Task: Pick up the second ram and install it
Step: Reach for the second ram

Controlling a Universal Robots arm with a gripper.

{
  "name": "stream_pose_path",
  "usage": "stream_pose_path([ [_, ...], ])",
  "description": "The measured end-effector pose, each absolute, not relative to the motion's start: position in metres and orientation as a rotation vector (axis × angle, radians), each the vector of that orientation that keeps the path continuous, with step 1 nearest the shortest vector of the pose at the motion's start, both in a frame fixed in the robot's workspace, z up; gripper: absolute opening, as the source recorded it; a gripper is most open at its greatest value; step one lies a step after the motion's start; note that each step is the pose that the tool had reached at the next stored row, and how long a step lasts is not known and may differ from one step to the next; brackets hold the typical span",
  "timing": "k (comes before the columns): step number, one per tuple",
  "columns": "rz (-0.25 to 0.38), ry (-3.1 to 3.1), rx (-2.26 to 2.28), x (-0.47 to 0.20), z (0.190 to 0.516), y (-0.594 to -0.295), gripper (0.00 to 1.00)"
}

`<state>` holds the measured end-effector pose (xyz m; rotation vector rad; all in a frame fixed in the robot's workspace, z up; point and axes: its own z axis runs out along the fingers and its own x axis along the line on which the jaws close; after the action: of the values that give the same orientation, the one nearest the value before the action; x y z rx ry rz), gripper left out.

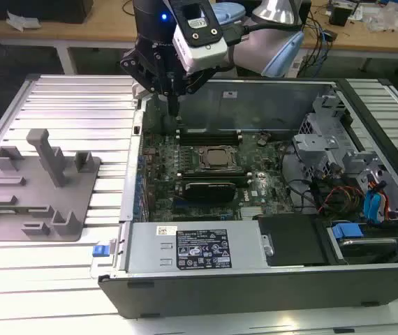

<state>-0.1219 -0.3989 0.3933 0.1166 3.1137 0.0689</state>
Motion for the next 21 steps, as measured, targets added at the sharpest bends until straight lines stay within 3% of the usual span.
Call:
stream_pose_path([
  [21,0.069,3.113,0.117,-0.141,0.393,-0.399,0.08],
])
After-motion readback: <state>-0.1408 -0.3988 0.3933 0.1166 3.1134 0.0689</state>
